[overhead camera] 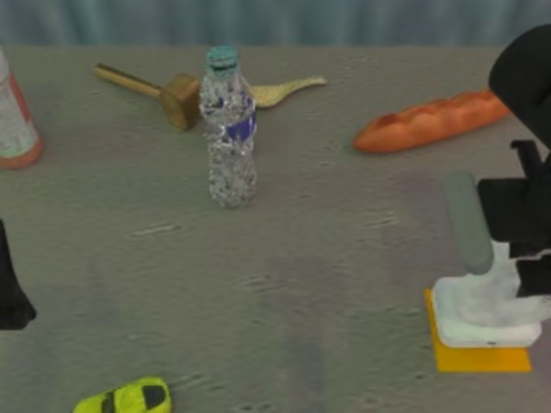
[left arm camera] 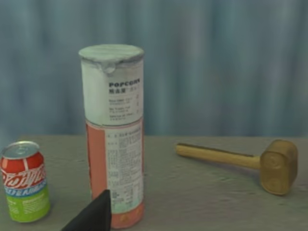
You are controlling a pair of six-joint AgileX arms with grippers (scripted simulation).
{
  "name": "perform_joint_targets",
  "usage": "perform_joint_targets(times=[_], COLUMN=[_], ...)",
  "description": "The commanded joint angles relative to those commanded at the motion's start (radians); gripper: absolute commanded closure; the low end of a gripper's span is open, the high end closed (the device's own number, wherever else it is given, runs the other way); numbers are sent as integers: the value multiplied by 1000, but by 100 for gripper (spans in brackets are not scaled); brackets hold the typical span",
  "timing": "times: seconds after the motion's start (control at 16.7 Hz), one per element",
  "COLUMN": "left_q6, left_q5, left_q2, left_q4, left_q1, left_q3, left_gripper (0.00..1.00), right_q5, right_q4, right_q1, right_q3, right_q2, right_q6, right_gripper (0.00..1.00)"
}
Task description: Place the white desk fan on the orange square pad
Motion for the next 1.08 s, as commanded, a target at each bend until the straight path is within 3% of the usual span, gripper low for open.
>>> perform_joint_targets(times=[0.72, 1.08], left_q6=[0, 0], left_q5=[0, 0], left_q2=[0, 0], left_q4=[0, 0], left_q1=[0, 0], left_q3=[0, 0], left_gripper=[0, 0], right_q5=[0, 0], right_q4=[0, 0], right_q1=[0, 0], right_q3=[0, 0], right_q2=[0, 0], right_q6=[0, 0], right_gripper=[2, 0])
